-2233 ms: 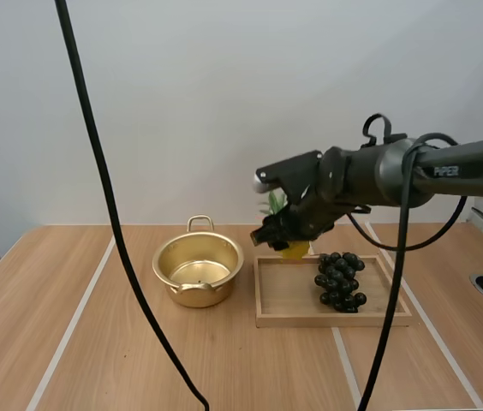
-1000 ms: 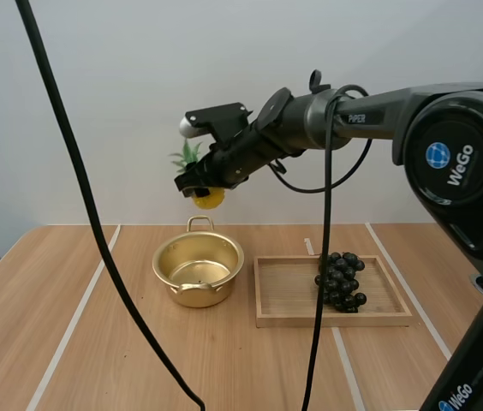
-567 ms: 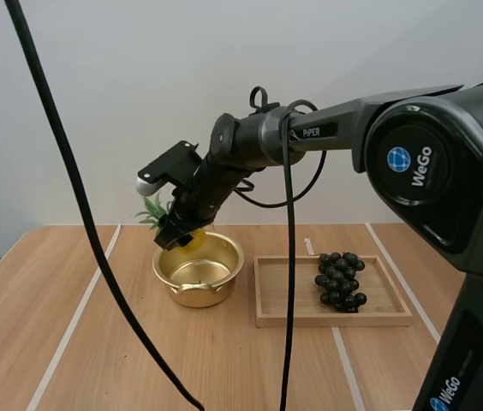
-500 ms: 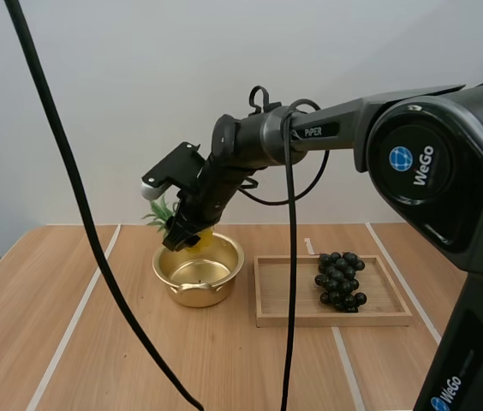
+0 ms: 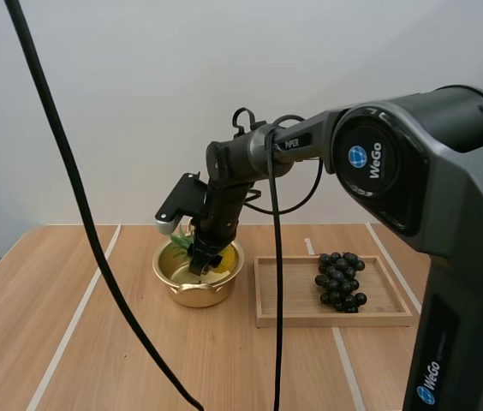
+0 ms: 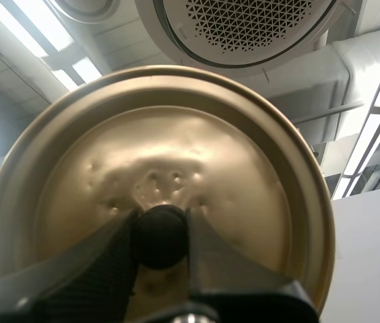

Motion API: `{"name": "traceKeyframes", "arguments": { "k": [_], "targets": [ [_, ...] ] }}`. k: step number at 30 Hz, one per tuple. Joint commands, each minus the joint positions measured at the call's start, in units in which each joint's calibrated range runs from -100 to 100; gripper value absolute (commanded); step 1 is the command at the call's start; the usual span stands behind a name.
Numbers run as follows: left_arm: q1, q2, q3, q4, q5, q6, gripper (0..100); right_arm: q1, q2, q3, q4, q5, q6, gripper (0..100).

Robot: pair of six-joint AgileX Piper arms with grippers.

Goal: Open the pot, put the pineapple inside, and close it

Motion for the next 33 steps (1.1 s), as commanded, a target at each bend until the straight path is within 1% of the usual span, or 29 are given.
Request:
{"name": "traceKeyframes", "arguments": {
  "k": [1, 4, 10, 22, 30, 31, 33],
  "targets": [
    [0.07, -0.2, -0.3, 0.0, -0.4, 0.0, 0, 0.0, 0.4, -0.5, -0.8, -0.1, 0.6, 0],
    [0.07, -0.2, -0.3, 0.0, -0.4, 0.0, 0, 0.0, 1.7, -0.5, -1.4, -0.1, 0.6, 0],
    [0.07, -0.2, -0.3, 0.0, -0.4, 0.0, 0, 0.0, 3.3, -0.5, -1.7, -4.6, 0.6, 0],
    [0.07, -0.2, -0.3, -0.4, 2.8, 0.0, 0, 0.0, 6.1, -0.5, -1.7, -3.6, 0.7, 0],
    [0.07, -0.2, -0.3, -0.4, 2.8, 0.0, 0, 0.0, 6.1, -0.5, -1.7, -2.9, 3.4, 0],
    [0.07, -0.2, -0.3, -0.4, 2.8, 0.0, 0, 0.0, 6.1, -0.5, -1.7, -2.5, 3.4, 3],
    [0.07, -0.2, -0.3, -0.4, 2.8, 0.0, 0, 0.0, 6.1, -0.5, -1.7, -1.7, 3.4, 21]
  ]
}}
